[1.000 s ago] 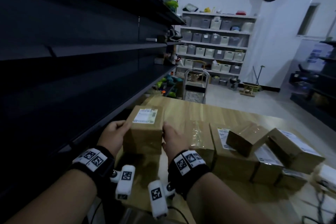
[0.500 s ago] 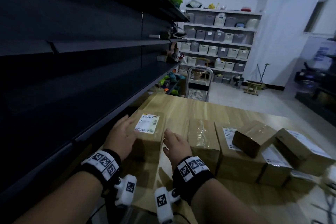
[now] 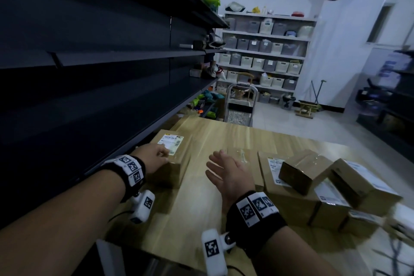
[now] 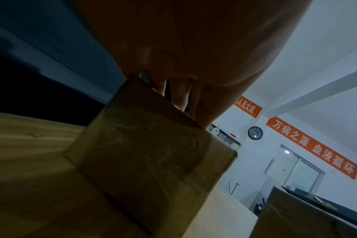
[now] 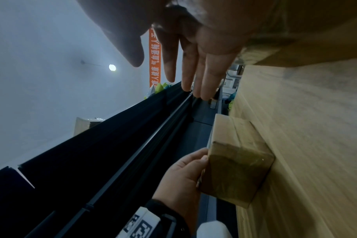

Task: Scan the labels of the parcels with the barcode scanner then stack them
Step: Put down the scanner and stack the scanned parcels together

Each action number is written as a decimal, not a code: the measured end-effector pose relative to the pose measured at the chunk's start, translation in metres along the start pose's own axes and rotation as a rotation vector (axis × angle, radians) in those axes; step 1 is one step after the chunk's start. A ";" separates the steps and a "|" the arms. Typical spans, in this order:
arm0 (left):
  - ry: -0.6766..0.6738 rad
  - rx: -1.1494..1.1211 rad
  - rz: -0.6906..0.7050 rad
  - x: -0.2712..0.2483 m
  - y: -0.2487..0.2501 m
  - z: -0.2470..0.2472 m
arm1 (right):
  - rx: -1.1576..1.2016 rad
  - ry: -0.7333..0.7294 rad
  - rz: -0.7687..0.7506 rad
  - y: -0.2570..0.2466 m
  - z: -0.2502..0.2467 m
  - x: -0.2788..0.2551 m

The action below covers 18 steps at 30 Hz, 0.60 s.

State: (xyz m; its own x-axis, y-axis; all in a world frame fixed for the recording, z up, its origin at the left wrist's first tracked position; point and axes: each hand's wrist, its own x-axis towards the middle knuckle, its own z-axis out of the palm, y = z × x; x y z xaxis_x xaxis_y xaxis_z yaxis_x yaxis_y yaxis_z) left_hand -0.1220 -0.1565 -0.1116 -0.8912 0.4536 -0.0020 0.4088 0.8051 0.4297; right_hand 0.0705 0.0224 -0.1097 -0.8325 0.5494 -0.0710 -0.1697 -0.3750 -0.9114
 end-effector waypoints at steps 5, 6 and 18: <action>-0.018 -0.016 -0.040 -0.001 0.002 0.002 | -0.006 0.064 -0.046 -0.035 -0.022 0.005; -0.017 -0.033 -0.061 -0.003 0.003 0.002 | -0.030 0.093 -0.055 -0.043 -0.028 0.006; -0.048 -0.957 0.039 -0.091 0.110 0.075 | -0.485 0.312 -0.118 -0.059 -0.082 0.011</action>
State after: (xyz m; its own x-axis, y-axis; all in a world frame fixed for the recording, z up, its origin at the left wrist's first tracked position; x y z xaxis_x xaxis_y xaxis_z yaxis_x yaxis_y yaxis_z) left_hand 0.0185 -0.0805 -0.1317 -0.8626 0.5058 0.0001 0.0853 0.1454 0.9857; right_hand 0.1148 0.1114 -0.0903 -0.6154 0.7882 -0.0069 0.0698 0.0458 -0.9965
